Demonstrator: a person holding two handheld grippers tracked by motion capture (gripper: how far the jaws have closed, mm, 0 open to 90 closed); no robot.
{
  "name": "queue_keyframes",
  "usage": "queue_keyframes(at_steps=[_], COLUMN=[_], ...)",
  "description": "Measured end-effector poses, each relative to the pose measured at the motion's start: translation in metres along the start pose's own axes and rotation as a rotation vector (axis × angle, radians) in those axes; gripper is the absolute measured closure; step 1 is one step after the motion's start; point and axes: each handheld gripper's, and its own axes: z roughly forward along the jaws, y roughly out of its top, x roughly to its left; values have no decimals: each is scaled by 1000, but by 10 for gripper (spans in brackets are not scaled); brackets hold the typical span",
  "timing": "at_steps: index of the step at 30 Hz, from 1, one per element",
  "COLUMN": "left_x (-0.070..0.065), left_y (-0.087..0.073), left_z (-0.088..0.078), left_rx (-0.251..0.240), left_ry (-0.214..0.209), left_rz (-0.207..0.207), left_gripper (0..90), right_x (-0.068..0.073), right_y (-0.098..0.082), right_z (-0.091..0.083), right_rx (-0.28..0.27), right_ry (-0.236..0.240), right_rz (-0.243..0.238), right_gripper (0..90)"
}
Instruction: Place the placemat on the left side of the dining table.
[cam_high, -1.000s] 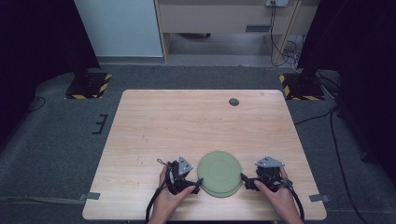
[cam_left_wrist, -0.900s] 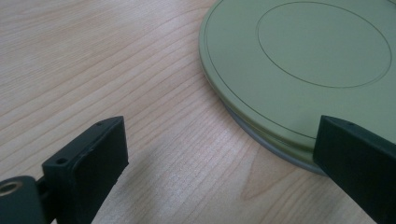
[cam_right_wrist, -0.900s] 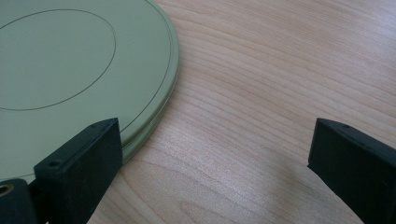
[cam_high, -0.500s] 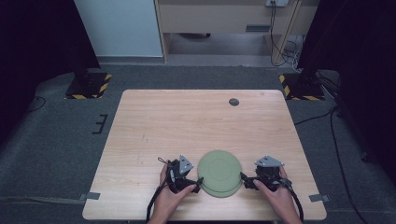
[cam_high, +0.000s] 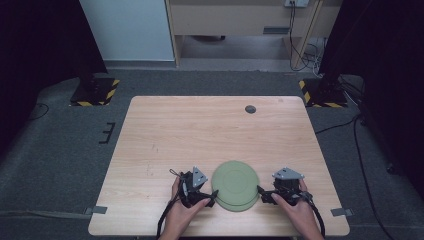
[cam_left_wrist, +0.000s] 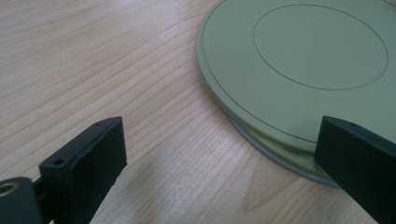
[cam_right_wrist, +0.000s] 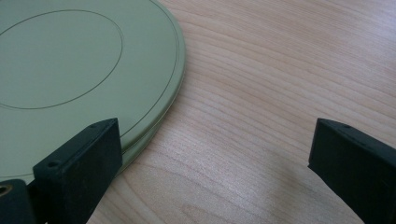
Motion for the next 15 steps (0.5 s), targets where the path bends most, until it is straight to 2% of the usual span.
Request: queue_keyframes(at_steps=[6,15], left_x=[2,2], left_y=[1,2], left_z=[2,3], left_rx=[1,-3], left_ry=[0,17], left_rz=[-9,1], left_gripper=[4,3], right_x=[-1,0], right_y=[0,2], right_z=[1,3], right_rx=[-5,-11], right_ry=[-6,-17], right_rz=[-1,5], right_gripper=[28,30])
